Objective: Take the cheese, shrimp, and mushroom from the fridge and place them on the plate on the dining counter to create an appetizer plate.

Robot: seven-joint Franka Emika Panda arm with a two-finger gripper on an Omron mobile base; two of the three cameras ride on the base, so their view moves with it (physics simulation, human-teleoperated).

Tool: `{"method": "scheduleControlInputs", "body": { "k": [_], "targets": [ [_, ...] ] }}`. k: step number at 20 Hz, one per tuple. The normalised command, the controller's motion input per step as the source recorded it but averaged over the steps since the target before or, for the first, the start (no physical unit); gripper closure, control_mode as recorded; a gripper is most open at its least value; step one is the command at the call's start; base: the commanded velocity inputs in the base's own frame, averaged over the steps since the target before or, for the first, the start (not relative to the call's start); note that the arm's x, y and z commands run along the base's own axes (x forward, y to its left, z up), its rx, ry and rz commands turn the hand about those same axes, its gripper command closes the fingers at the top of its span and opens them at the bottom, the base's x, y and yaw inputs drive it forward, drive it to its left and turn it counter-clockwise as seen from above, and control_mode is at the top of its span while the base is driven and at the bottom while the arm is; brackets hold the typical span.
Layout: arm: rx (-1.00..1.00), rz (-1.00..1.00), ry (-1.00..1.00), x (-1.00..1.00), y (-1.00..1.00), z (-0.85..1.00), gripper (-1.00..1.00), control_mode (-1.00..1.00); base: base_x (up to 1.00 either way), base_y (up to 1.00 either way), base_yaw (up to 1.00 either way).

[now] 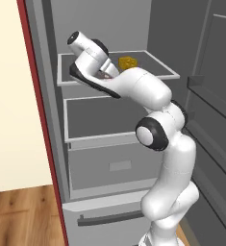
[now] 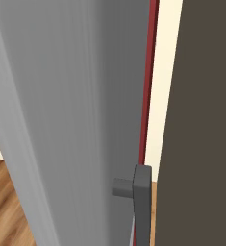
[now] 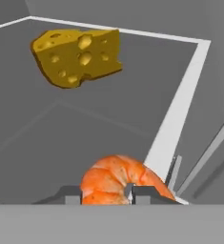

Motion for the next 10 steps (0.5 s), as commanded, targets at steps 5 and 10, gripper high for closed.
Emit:
{"method": "scheduleControlInputs", "body": {
  "k": [5,10],
  "targets": [
    [0.01,-0.09,-0.05,-0.56,-0.40,-0.16,1.00,-1.00,0.00,0.00,0.00],
    [0.03,-0.08,-0.05,-0.77,-0.29,0.00,1.00,-1.00,0.00,0.00,0.00]
  ]
}}
